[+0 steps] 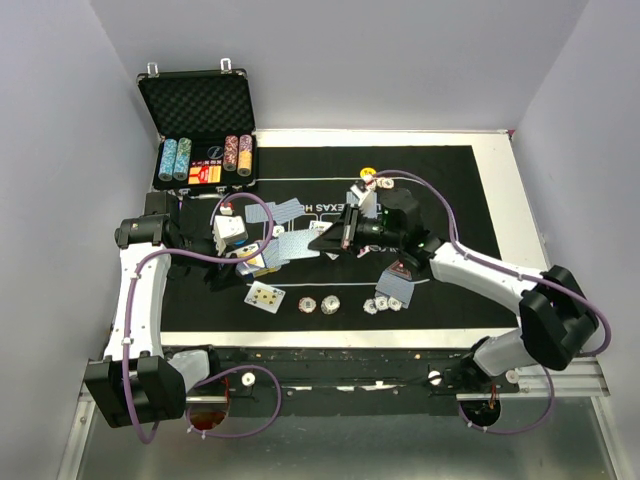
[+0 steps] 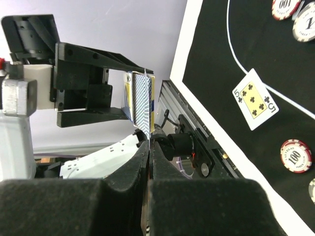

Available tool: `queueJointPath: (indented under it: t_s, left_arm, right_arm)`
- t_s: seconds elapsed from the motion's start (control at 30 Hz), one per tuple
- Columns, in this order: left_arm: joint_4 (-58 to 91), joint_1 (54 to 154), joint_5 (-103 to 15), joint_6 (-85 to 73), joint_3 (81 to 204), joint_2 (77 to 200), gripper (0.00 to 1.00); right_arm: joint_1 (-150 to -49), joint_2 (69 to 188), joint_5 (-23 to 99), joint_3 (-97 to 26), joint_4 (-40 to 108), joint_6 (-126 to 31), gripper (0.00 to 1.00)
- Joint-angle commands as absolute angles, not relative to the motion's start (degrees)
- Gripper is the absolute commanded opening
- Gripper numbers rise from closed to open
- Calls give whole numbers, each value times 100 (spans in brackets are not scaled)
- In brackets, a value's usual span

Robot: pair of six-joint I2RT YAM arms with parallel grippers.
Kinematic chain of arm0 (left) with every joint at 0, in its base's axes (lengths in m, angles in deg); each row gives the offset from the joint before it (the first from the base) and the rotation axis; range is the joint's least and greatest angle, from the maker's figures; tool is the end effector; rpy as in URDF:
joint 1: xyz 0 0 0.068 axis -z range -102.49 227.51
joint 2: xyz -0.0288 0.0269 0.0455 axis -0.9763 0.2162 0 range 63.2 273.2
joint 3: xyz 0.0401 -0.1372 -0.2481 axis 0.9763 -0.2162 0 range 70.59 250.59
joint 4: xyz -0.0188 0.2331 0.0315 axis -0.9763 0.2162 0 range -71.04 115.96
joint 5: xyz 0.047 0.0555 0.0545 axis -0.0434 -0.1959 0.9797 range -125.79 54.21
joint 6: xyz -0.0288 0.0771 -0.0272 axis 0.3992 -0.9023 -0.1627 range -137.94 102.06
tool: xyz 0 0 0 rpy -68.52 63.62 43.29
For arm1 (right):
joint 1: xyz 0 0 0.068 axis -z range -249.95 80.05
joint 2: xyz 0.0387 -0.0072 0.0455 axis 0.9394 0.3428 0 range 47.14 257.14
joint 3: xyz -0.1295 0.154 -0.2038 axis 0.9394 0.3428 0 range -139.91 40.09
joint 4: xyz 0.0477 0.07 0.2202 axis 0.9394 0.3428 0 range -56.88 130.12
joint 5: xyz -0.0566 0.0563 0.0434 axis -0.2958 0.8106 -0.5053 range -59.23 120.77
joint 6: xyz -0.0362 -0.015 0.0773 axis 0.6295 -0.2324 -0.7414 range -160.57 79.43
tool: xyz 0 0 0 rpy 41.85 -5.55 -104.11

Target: Distribute texas hold em gaming equipment

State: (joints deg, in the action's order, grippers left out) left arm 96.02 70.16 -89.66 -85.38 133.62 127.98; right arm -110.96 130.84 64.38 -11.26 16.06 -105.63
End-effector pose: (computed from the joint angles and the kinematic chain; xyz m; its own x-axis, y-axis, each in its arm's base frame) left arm 0.1508 -0.0430 0.3014 -0.2994 0.5104 -0.8062 0.9291 0.3481 -0.1247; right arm 0.2274 0.2539 0.2877 -0.9447 0.1794 -0.2745 -0.2199 0.2742 0.9362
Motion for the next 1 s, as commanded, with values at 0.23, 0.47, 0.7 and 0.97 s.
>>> queueJointPath:
  t_s: [0.23,0.47,0.7,0.97]
  left_arm:
    - [11186,7031,-9310,-8615,13484,12789,0]
    - [11178,7031,-9327,-8606,13493,12798,0]
    - [11186,7030,-9319,-8606,13484,12780,0]
    - [11186,7030,-9292,-8624,13458,12745,0]
  right_arm:
    - [-10309,12440,6628,-860,2238,-10122,1]
    - [-9545,12431,6654,-667,2775,-9604,1]
    - [-8561,12659,6163,-631,3671,-8760,1]
    - [-8234,13450,6029,-1001,4087,-8135,1]
